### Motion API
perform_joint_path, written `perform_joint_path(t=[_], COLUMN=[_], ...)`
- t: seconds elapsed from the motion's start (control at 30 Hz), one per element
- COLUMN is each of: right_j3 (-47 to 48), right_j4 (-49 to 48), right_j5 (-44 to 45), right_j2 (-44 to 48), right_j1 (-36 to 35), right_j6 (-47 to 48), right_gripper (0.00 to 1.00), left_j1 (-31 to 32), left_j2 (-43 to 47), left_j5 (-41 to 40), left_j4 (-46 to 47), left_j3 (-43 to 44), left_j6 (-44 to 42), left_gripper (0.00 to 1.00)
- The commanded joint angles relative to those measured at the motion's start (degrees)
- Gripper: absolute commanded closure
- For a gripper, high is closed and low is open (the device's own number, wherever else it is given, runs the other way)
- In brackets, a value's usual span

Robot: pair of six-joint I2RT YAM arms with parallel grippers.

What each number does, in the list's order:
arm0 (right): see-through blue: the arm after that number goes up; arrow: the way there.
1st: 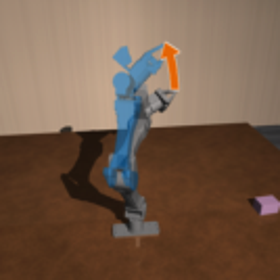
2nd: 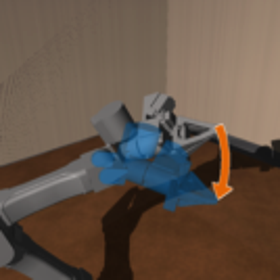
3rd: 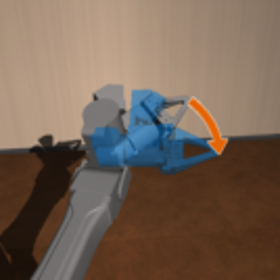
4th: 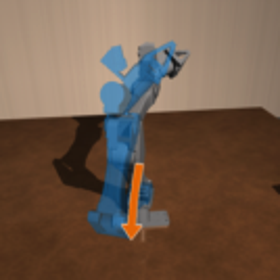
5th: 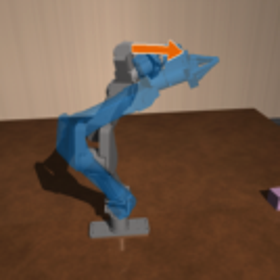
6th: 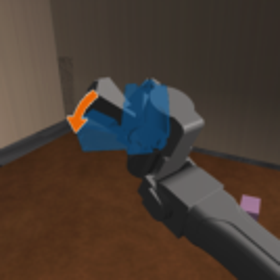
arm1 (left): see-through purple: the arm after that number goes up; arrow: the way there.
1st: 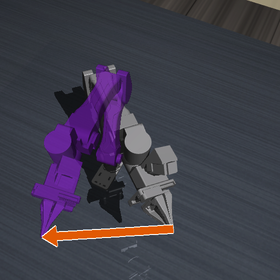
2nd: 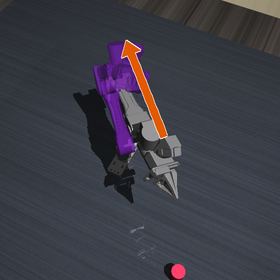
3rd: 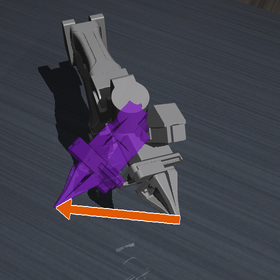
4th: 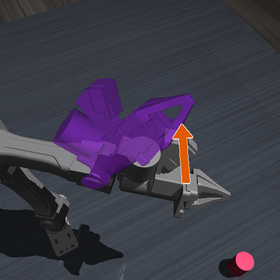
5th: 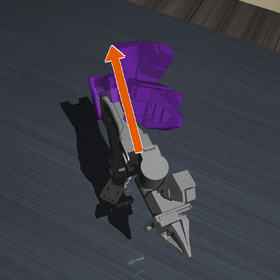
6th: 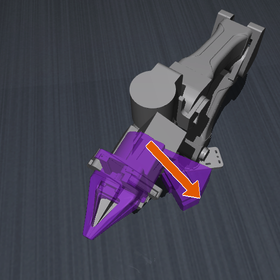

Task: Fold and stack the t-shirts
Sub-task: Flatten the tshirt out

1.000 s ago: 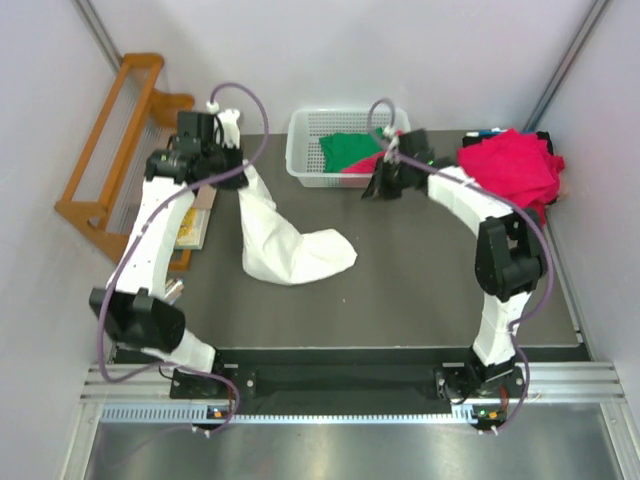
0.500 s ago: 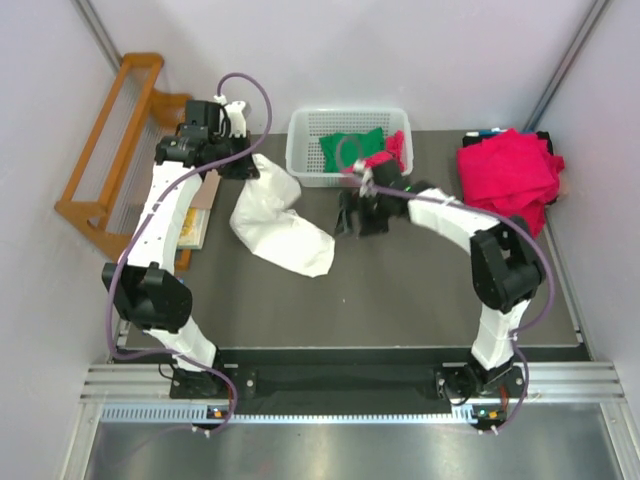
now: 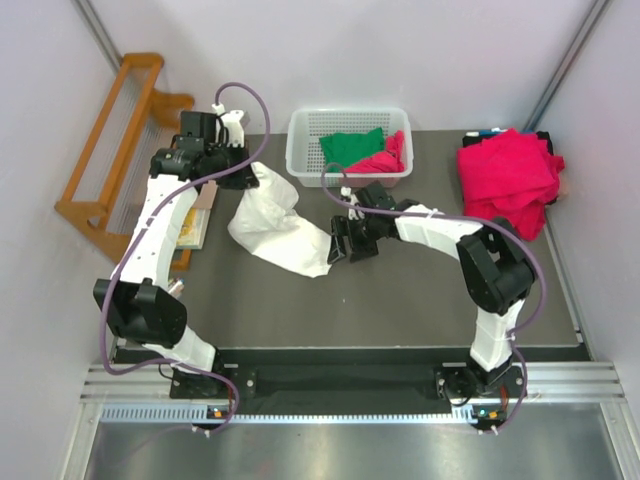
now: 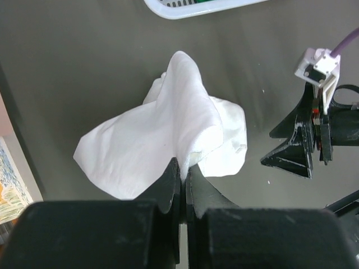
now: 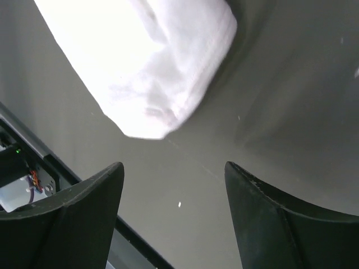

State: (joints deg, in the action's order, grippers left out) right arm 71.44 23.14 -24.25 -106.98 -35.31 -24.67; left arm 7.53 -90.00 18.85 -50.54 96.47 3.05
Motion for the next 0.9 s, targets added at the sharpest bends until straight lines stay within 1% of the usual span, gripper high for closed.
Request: perform_joint_path(t=[0.0,0.1,0.17,0.2,0.3,0.43,0.5,0.57,0.6,0.67,0.7,0.77,0.87], right_j3=[5.2,7.5,8.8,9.9,11.3,11.4,11.1,10.7,10.4,10.4,10.4,10.5,10.1], right_j4=[-4.7,-5.5,-5.5,-5.5,-5.0,-6.3,-7.7,-9.0,-9.5,-9.9,-9.9,-9.8,-9.3], right_j5=[-1.7,-3.0,-3.3,-3.4,-3.5,-4.3,-4.9,-5.7,-5.9,-6.2,-6.4,-6.4,-6.2], right_j2=[-3.7,-6.6,-8.0,-9.1,-10.9,-11.9,-12.4,-12.7,-12.9,-13.3,-13.5,-13.6,-12.5], right_j1=[-0.1,0.0,0.0,0.0,0.1,0.1,0.0,-0.1,-0.4,-0.5,-0.8,-1.0,-1.1], right_j6=[-0.9,-1.4,-1.4,-1.5,-1.5,-2.8,-3.5,-4.4,-5.1,-5.3,-5.4,-5.3,-4.5], right_gripper=[0.29,0.31,0.34,0.37,0.41,0.43,0.47,0.54,0.61,0.71,0.85,1.00,1.00], left_j1=[0.0,0.0,0.0,0.0,0.0,0.0,0.0,0.0,0.0,0.0,0.0,0.0,0.0], left_j2=[2.8,3.2,3.4,3.7,3.9,4.2,4.1,4.2,4.2,4.4,4.5,4.7,4.8], left_j5=[1.3,1.4,1.5,1.5,1.4,1.4,1.5,1.5,1.3,1.1,1.0,0.3,-0.5], left_j4=[3.2,3.2,3.3,3.3,3.3,3.3,3.5,3.6,3.6,3.8,3.9,4.2,4.3], left_j3=[-0.6,-0.7,-0.8,-1.0,-1.2,-1.4,-1.5,-1.5,-1.7,-2.0,-2.1,-2.8,-3.4], left_j6=[-0.3,-0.3,-0.3,-0.3,-0.6,-0.8,-0.7,-0.7,-0.7,-0.8,-0.9,-1.0,-1.4], left_gripper=[1.00,1.00,1.00,1.00,1.00,1.00,1.00,1.00,1.00,1.00,1.00,1.00,1.00])
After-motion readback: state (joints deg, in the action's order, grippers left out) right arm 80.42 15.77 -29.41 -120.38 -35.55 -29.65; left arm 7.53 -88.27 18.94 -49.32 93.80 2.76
